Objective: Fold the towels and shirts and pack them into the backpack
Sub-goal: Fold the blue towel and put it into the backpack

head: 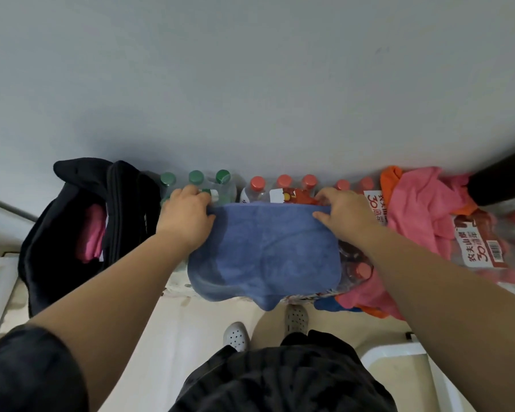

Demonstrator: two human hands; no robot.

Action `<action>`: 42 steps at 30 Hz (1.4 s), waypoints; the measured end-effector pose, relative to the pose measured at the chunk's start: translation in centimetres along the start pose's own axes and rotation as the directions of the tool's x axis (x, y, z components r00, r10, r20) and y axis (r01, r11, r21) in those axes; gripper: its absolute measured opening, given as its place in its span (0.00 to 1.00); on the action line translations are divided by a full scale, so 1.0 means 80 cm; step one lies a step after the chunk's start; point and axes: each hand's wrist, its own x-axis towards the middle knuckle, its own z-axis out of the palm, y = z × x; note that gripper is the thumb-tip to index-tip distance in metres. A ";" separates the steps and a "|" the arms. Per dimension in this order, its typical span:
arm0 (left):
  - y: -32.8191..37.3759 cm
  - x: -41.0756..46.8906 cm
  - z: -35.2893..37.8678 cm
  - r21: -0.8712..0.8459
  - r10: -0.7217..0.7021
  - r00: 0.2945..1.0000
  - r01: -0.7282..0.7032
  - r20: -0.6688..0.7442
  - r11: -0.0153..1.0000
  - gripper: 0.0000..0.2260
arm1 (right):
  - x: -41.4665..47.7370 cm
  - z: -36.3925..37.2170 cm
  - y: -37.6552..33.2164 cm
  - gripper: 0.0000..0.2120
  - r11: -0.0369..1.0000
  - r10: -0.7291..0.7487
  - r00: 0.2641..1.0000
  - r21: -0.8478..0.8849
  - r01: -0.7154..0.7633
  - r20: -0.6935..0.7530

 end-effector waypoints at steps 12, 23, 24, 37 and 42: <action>-0.004 -0.039 -0.038 -0.563 -0.031 0.999 0.006 -0.035 0.826 0.08 | -0.046 -0.031 0.007 0.07 0.928 -0.051 0.993 0.362 0.085 -0.103; -0.018 -0.128 -0.084 -0.810 0.047 0.997 0.028 0.069 0.586 0.07 | -0.146 -0.078 0.007 0.08 0.844 -0.024 0.999 0.536 0.000 0.037; -0.020 -0.133 -0.087 -0.815 0.050 0.995 0.038 0.082 0.579 0.07 | -0.153 -0.083 0.003 0.07 0.831 -0.021 0.997 0.556 -0.022 0.071; -0.044 -0.128 -0.105 -0.457 0.088 0.972 0.021 0.217 0.889 0.07 | -0.158 -0.126 -0.019 0.04 0.919 -0.134 0.914 0.393 -0.030 0.383; -0.026 -0.082 -0.080 -0.332 -0.069 0.994 0.037 -0.084 0.942 0.02 | -0.109 -0.080 -0.020 0.04 0.873 0.048 0.978 0.467 -0.140 0.205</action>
